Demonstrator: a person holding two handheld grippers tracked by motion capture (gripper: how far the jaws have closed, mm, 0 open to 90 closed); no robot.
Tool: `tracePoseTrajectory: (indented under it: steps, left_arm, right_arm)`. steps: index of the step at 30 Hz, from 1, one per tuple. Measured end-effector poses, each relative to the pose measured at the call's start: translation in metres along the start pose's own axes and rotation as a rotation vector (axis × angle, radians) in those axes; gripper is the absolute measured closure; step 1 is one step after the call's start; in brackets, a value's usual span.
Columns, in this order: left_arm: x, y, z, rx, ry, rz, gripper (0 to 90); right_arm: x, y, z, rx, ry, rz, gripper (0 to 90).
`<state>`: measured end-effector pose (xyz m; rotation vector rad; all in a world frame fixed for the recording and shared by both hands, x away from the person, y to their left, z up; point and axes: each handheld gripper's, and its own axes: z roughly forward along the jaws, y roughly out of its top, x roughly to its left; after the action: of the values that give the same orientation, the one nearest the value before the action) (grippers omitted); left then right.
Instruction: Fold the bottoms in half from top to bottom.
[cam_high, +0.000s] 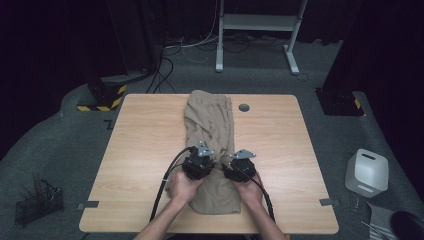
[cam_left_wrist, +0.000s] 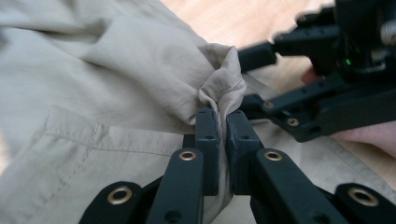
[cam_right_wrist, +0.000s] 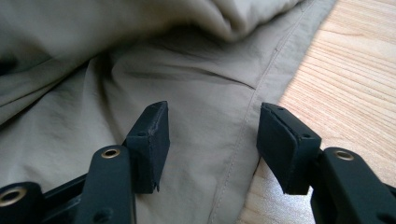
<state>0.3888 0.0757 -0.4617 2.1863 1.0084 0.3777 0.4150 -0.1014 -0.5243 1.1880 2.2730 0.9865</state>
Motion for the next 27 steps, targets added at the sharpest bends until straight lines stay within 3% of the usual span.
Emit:
tracePoseTrajectory:
  steps: [4, 5, 6, 8, 9, 11, 14, 17, 20, 21, 22, 23, 24, 25, 27]
  left_arm:
    - [-0.005, -0.003, 0.023, 0.035, -0.03, 0.005, 84.8]
    - [-0.003, -0.004, 0.036, 0.06, -0.017, 0.01, 84.4]
    - [-0.003, -0.004, 0.036, 0.06, -0.017, 0.01, 84.0]
    - [0.0, -0.008, 0.043, 0.064, -0.038, -0.046, 81.6]
    - [-0.001, -0.01, 0.043, 0.058, -0.043, -0.05, 81.6]
    - [-0.006, -0.012, 0.033, 0.022, -0.056, -0.03, 75.4]
    - [-0.003, -0.012, 0.024, -0.008, -0.047, -0.043, 64.5]
    - [0.005, -0.009, 0.016, -0.005, -0.026, -0.057, 59.1]
    - [0.01, -0.008, 0.0, -0.022, -0.018, -0.033, 51.2]
    - [0.019, -0.011, -0.014, -0.059, -0.011, -0.04, 49.6]
    - [0.019, -0.011, -0.014, -0.059, -0.011, -0.04, 48.2]
    - [0.032, -0.017, -0.029, -0.104, -0.017, -0.085, 47.1]
    - [0.032, -0.017, -0.029, -0.104, -0.017, -0.085, 45.8]
    - [0.043, -0.022, -0.035, -0.095, -0.013, -0.097, 44.5]
    - [0.049, -0.026, -0.038, -0.086, 0.001, -0.103, 41.9]
  right_arm:
    - [0.0, 0.0, 0.0, 0.003, -0.005, 0.001, 43.9]
    - [0.0, 0.0, 0.0, 0.004, -0.004, 0.008, 44.0]
    - [0.0, 0.0, 0.0, 0.003, -0.004, 0.009, 44.0]
    - [0.0, 0.0, 0.0, 0.002, -0.005, 0.005, 44.0]
    - [0.0, 0.0, 0.0, 0.002, -0.005, 0.005, 44.0]
    - [0.0, 0.0, 0.0, 0.002, -0.007, 0.007, 43.9]
    - [0.0, 0.0, 0.0, 0.004, -0.004, 0.01, 43.9]
    - [0.0, 0.0, 0.0, 0.003, -0.004, 0.01, 43.9]
    - [0.0, 0.0, 0.0, 0.003, -0.004, 0.01, 43.8]
    - [0.0, 0.0, 0.0, 0.003, -0.003, 0.011, 43.8]
    - [0.0, 0.0, 0.0, 0.003, -0.003, 0.011, 43.8]
    - [0.0, 0.0, 0.0, 0.003, -0.004, 0.01, 43.8]
    - [0.0, 0.0, 0.0, 0.003, -0.004, 0.011, 43.6]
    - [-0.001, 0.0, 0.0, 0.003, -0.002, 0.011, 43.5]
    - [-0.002, 0.001, -0.001, 0.012, 0.005, 0.008, 42.6]
